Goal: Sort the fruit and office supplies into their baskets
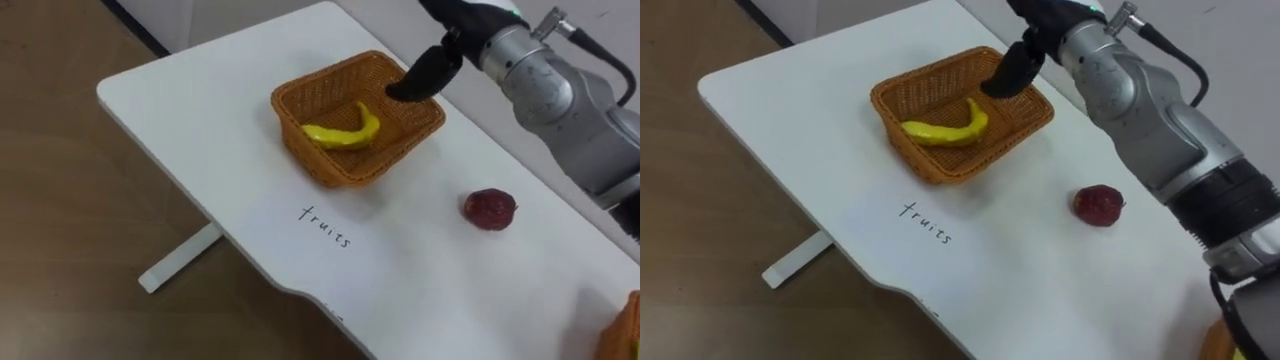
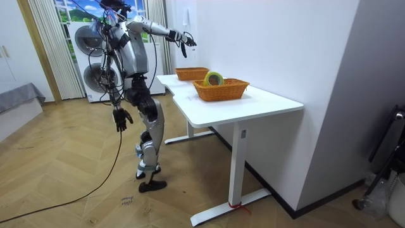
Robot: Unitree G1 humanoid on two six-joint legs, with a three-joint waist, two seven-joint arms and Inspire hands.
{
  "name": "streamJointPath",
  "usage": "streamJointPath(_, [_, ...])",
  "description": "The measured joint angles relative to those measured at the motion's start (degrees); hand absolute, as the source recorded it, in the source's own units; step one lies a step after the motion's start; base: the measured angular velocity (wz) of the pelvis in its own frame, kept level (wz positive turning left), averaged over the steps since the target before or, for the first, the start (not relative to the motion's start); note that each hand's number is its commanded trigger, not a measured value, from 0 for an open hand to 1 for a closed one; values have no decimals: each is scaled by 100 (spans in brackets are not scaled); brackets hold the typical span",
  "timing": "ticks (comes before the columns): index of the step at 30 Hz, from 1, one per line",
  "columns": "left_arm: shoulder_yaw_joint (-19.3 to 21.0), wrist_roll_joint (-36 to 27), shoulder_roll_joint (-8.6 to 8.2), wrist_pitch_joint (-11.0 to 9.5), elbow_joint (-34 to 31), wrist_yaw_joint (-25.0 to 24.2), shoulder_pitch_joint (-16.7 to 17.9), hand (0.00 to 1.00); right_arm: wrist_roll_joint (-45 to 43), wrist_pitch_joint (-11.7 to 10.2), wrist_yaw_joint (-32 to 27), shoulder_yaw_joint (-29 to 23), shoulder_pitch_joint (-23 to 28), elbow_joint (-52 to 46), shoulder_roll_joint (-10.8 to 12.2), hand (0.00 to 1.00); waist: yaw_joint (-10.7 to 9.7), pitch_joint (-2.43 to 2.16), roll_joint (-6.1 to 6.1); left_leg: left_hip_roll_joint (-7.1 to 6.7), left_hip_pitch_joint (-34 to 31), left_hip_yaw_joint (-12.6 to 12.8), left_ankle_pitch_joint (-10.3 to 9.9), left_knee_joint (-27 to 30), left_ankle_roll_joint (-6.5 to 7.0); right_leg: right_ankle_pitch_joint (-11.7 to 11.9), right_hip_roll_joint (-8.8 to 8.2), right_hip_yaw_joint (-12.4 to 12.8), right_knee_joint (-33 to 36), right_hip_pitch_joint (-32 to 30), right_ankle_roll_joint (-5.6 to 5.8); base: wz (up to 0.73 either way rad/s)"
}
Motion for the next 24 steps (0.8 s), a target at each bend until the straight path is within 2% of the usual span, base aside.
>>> streamJointPath(1, [1, 10, -23, 3, 0, 3, 7, 0, 20, -1, -26, -29, 9, -7, -33, 0, -15, -15, 37, 0, 14, 18, 1, -7, 7, 1, -5, 10, 1, 5, 2, -17])
streamJointPath(2, [1, 10, -64, 16, 1, 3, 31, 0, 33, 2, -72, -82, 17, -6, -54, 0, -45, -43, 118, 2, 62, 74, 2, -32, 18, 1, -12, 58, 1, 25, 2, -19])
streamJointPath(3, [0, 7, -94, 36, 0, 3, 40, 0, 24, -10, -89, -181, 67, -15, -54, 0, -108, -49, 205, -2, 140, 105, 4, -62, 30, 1, -23, 82, -7, 84, 2, -17])
streamJointPath(6, [34, 9, -111, 39, 8, 29, 107, 0, 10, 7, -150, -301, 286, -12, -55, 0, -245, -92, 334, -23, 383, 146, 37, -235, 63, -15, -65, 92, 1, 243, 28, -8])
streamJointPath(9, [65, -6, -88, 41, 5, 56, 98, 0, 23, 9, -158, -429, 451, 47, -55, 0, -396, -99, 329, -19, 464, 163, 38, -287, 63, -27, -63, 142, 0, 295, 46, -5])
streamJointPath(16, [41, 9, -144, 105, 6, 99, 89, 0, 80, 77, -217, -684, 821, 256, -54, 0, -531, -97, 375, -26, 477, 215, 36, -294, 73, -27, -78, 158, 1, 283, 47, -4])
streamJointPath(19, [30, 9, -185, 202, 7, 75, 88, 0, 62, 101, -144, -877, 936, 256, -54, 0, -595, -107, 485, -39, 443, 201, 26, -254, 89, -27, -82, 169, -1, 274, 47, 2])
streamJointPath(24, [22, 52, -208, 292, 8, -15, 90, 0, 47, 209, -14, -893, 955, 260, -54, 0, -669, -168, 640, -41, 464, 202, 29, -265, 87, -43, -81, 229, -2, 297, 71, 0])
